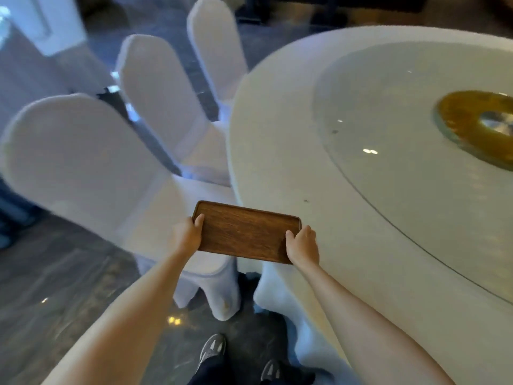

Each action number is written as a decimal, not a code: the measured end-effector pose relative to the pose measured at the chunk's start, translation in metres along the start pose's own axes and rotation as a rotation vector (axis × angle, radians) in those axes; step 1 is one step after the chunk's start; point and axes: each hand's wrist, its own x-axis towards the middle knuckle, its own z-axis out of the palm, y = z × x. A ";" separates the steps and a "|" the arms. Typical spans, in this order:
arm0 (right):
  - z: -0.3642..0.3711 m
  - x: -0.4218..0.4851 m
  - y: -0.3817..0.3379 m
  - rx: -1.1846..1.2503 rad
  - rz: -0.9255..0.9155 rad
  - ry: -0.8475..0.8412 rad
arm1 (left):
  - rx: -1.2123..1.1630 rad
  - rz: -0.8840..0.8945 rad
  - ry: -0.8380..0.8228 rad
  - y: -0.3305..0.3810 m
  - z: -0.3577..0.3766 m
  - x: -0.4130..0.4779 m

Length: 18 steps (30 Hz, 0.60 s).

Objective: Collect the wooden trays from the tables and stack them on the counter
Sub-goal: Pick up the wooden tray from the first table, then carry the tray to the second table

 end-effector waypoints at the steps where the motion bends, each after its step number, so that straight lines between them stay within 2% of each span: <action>1: 0.011 -0.006 -0.022 0.006 -0.045 -0.006 | -0.009 -0.021 0.060 -0.010 -0.022 0.000; 5: 0.059 -0.036 -0.108 0.056 -0.272 -0.029 | 0.061 -0.095 0.311 -0.050 -0.120 -0.003; 10: 0.134 -0.095 -0.215 0.101 -0.539 -0.106 | -0.017 -0.172 0.517 -0.116 -0.247 -0.004; 18: 0.270 -0.203 -0.367 0.099 -0.826 -0.333 | -0.111 -0.307 0.690 -0.250 -0.420 -0.006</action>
